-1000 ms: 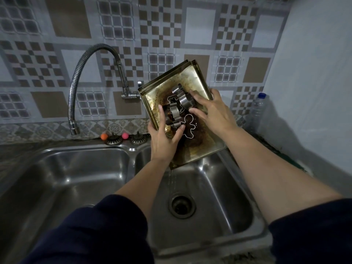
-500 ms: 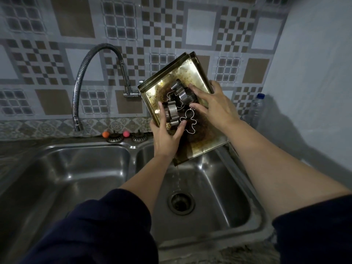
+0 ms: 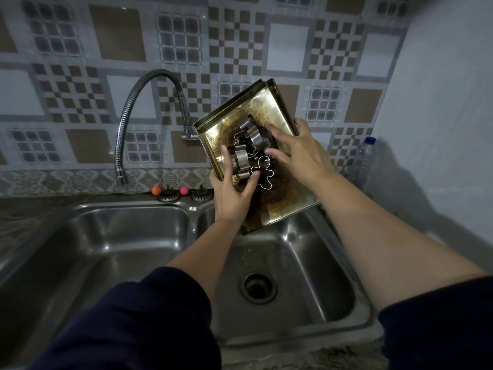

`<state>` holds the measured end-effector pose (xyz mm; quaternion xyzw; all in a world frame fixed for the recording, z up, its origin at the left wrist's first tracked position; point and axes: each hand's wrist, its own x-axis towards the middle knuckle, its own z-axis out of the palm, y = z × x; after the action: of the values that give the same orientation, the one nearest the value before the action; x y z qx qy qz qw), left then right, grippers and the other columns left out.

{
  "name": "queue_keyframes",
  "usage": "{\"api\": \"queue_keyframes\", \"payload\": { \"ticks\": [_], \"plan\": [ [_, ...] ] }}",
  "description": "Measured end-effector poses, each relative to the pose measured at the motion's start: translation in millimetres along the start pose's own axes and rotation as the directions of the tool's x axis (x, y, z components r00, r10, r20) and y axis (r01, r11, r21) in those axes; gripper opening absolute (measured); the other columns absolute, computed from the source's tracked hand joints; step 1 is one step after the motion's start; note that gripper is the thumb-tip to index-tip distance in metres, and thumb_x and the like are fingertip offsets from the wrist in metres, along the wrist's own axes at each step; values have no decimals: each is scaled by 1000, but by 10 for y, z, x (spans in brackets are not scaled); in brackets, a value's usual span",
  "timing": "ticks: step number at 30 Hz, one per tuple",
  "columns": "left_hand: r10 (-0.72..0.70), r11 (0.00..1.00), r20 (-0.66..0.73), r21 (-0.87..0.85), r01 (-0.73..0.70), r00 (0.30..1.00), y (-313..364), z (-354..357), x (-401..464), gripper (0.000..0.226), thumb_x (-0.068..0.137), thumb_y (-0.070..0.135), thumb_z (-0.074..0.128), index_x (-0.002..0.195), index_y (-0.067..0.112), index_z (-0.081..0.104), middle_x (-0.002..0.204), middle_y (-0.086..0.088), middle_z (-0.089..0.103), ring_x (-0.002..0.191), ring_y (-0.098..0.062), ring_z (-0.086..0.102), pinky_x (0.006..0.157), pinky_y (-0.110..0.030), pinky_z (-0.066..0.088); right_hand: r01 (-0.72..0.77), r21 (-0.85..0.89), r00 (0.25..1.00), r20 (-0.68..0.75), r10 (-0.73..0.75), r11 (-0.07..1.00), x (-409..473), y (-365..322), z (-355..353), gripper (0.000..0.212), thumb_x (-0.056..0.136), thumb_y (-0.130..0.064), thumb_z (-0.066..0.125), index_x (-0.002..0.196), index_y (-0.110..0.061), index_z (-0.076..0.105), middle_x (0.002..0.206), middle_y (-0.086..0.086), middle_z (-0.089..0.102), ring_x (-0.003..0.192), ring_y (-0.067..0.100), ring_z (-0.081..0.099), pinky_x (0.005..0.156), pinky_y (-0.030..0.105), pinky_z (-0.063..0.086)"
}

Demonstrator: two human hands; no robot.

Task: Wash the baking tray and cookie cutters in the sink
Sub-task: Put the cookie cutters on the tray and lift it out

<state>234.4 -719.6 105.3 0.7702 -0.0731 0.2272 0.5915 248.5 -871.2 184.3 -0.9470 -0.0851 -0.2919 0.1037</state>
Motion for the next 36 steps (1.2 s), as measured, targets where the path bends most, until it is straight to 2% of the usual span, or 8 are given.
{"api": "queue_keyframes", "payload": {
  "ticks": [4,10,14,18,20,27,32,36],
  "plan": [
    [-38,998,-3,54,38,999,-89,-106,-40,87,82,61,59,139,63,-7,155,-19,6,143,-39,17,110,-53,26,8,66,999,30,-10,998,-50,-84,97,55,89,-55,47,142,-53,29,155,9,17,126,33,47,88,49,53],
    [-105,992,2,68,105,994,-229,-352,-185,86,85,55,59,144,57,-3,157,-16,1,144,-33,14,112,-45,23,-14,112,993,119,0,994,-108,-319,282,55,89,-55,48,141,-53,30,155,9,19,127,32,46,91,49,52],
    [-177,960,74,233,155,981,-394,-622,-263,83,84,61,56,142,59,-3,150,-15,20,135,-35,36,106,-42,35,-141,149,973,203,109,979,-346,-505,477,53,91,-55,47,141,-51,32,148,7,27,129,32,43,101,47,43],
    [-256,901,184,402,165,949,-637,-1042,-406,83,82,66,54,140,62,-5,138,-15,32,125,-38,46,103,-42,39,-311,199,916,322,238,929,-705,-810,742,53,91,-59,45,142,-53,30,158,8,13,140,35,29,107,49,33],
    [-320,856,241,487,171,916,-750,-1325,-489,81,82,69,51,140,62,-6,135,-14,35,122,-37,48,101,-42,40,-400,218,870,395,295,890,-890,-1036,904,53,91,-60,44,142,-53,30,157,13,15,141,37,26,108,49,31],
    [-448,697,310,708,111,838,-1059,-2386,-592,80,80,76,43,143,59,-3,142,-19,37,129,-33,43,100,-43,40,-555,318,772,542,333,769,-1332,-1988,1291,55,93,-58,44,144,-40,36,152,12,35,139,30,33,112,41,30],
    [-492,635,302,766,99,816,-1067,-3008,-708,82,79,77,42,143,57,-4,151,-17,28,135,-34,36,101,-47,38,-562,364,763,576,295,742,-1517,-2620,1323,54,95,-52,44,144,-31,38,152,8,35,140,28,32,111,38,29],
    [-511,640,251,749,170,822,-952,-3392,-745,95,72,83,44,145,52,-8,153,-17,24,135,-33,37,101,-44,39,-552,405,770,583,260,729,-1497,-2972,1277,53,94,-54,45,144,-37,37,153,4,34,140,26,32,110,36,29]
  ]
}}
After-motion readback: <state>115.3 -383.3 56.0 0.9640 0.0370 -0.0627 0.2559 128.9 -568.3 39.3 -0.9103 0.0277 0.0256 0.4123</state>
